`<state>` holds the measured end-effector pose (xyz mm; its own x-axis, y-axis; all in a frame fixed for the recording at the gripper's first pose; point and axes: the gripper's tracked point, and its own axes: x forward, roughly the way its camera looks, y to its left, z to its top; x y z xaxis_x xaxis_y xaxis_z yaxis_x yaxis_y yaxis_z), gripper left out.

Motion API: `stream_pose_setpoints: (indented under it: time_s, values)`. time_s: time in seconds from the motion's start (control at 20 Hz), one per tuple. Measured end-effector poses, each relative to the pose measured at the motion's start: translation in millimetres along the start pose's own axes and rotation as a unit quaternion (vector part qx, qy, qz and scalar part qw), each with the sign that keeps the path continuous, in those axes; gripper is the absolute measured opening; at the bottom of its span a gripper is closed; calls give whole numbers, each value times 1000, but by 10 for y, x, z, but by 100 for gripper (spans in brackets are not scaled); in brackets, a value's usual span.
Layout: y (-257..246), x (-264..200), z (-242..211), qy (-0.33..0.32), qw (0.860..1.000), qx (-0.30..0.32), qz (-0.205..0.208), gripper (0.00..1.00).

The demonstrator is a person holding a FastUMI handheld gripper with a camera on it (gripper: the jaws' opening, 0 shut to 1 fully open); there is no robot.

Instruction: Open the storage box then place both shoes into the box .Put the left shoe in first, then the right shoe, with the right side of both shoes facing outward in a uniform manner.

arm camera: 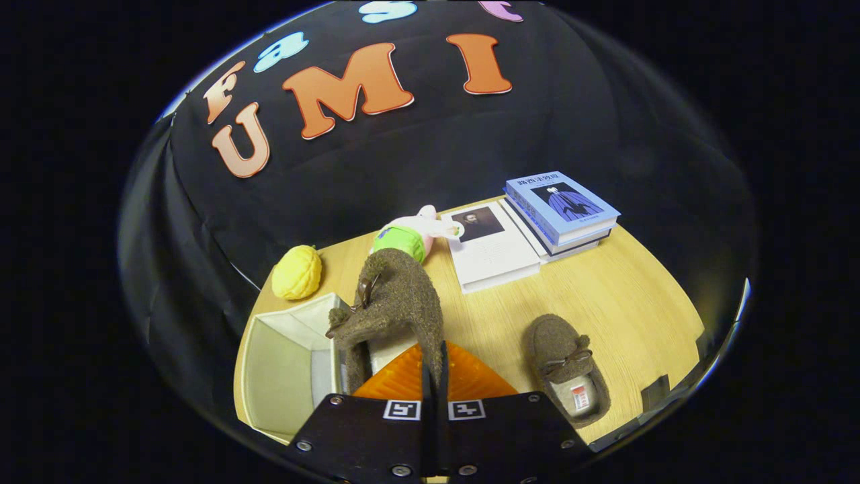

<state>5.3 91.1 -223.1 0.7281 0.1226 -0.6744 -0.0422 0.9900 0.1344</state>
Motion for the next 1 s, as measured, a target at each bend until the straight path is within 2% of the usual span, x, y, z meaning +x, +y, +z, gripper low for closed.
stream_pose_setpoints:
  time_s: [0.35,0.65,1.0]
  values:
    - [925,-53,79,1,998,-2,65,1]
    - [1501,124,-415,47,994,-14,99,1]
    - [1749,304,-916,88,991,-33,100,1]
